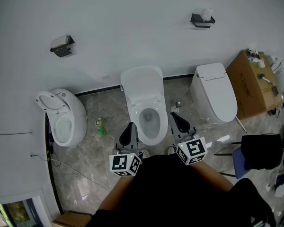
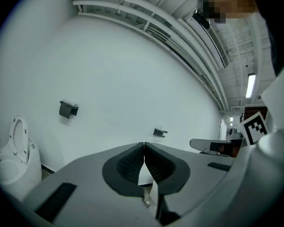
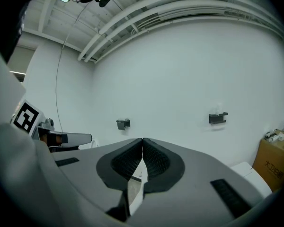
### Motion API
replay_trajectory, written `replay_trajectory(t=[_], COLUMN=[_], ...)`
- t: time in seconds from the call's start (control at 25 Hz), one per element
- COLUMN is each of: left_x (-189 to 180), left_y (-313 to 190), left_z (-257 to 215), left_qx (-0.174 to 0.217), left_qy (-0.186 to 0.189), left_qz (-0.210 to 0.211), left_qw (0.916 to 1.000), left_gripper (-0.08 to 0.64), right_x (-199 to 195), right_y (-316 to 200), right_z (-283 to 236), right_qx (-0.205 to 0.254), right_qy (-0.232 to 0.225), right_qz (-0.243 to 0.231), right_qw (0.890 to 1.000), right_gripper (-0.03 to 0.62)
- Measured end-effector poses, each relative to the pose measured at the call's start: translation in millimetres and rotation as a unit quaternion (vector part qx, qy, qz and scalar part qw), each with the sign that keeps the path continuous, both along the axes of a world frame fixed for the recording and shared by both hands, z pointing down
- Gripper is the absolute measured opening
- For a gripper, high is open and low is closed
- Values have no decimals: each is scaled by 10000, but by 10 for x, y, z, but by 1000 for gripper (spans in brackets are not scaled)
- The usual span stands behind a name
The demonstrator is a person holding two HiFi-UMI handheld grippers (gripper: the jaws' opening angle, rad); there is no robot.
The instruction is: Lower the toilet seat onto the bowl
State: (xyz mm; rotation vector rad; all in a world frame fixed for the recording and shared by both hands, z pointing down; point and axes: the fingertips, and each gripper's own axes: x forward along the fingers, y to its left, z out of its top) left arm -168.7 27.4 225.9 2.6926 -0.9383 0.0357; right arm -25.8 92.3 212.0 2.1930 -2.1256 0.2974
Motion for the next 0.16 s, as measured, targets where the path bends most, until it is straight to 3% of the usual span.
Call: replay_trajectory(t=[0.16], left_x=[-129], left_y=[-53], left_z=[18], left_qx=[2], left_qy=[30], left_qz=[85], left_qw=[10000], left_gripper=[17], right_x=[-164], right_y=[-15], right_z=[49], right_qx=[-10], right_qy=[39], right_qz=[-2], right_qw=[10000], right_gripper=[34])
